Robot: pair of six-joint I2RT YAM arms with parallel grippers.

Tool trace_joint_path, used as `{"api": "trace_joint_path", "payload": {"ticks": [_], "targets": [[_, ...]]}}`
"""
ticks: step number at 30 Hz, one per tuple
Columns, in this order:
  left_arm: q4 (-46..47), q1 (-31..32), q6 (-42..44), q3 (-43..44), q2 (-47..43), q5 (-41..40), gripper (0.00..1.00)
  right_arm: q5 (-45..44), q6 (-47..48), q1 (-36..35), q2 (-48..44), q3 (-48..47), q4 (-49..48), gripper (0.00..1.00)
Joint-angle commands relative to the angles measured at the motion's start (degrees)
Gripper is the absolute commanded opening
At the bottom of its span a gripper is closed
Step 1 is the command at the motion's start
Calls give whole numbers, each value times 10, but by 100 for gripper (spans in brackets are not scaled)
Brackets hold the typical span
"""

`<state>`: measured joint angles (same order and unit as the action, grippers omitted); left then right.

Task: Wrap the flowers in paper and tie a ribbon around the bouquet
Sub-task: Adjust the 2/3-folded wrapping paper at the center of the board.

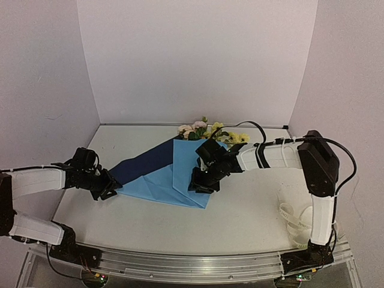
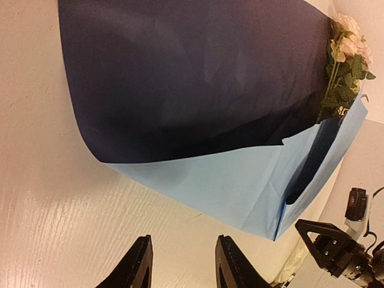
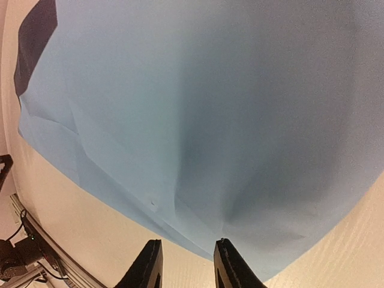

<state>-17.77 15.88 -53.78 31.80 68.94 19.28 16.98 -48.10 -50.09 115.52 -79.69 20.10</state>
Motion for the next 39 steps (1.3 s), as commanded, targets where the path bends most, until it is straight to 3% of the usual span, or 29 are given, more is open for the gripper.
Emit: {"api": "trace_joint_path", "payload": {"ticks": [1,14,29,33,39], "targets": [[114,-9,-49,-40,6,-2,39,-39,38,-7,41,-77,51,32],[135,-10,-60,-36,72,-86,38,-80,68,-43,127,-222,116,32],[140,-6,-32,-15,123,-125,29,-96,67,-55,185,-277,124,29],[144,-2,-35,-15,129,-127,23,-95,66,-55,190,-280,124,28],[138,7,-32,-10,114,-140,4,-94,66,-55,196,-283,124,28]]}}
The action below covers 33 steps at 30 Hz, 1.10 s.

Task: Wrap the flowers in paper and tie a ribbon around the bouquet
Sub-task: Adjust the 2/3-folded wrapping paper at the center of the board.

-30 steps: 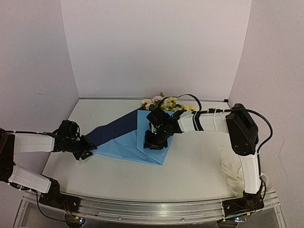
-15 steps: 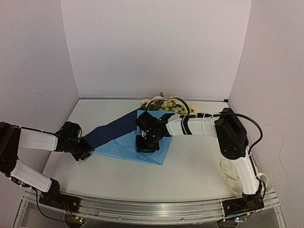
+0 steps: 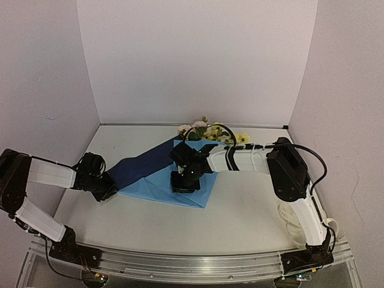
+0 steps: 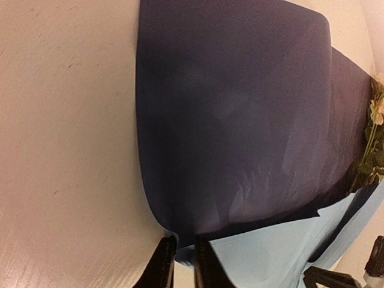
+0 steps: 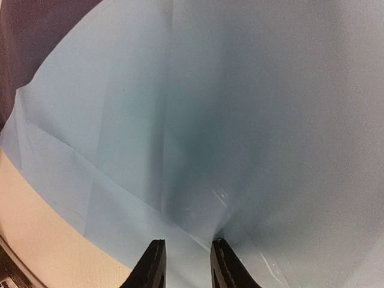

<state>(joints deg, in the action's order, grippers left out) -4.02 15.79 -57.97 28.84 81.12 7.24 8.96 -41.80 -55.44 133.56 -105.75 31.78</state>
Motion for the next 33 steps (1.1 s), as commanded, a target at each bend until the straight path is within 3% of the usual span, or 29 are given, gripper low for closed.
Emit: {"api": "trace_joint_path", "payload": {"ticks": [1,17,33], "targets": [[0,10,13,21,-14,-23,2,-13,3,-2,17,-23,7,28],[38,62,90,43,-151,-34,0,-17,-4,-2,46,-28,15,26],[100,105,147,157,-121,79,0,-4,-8,-2,52,-9,9,26]]}}
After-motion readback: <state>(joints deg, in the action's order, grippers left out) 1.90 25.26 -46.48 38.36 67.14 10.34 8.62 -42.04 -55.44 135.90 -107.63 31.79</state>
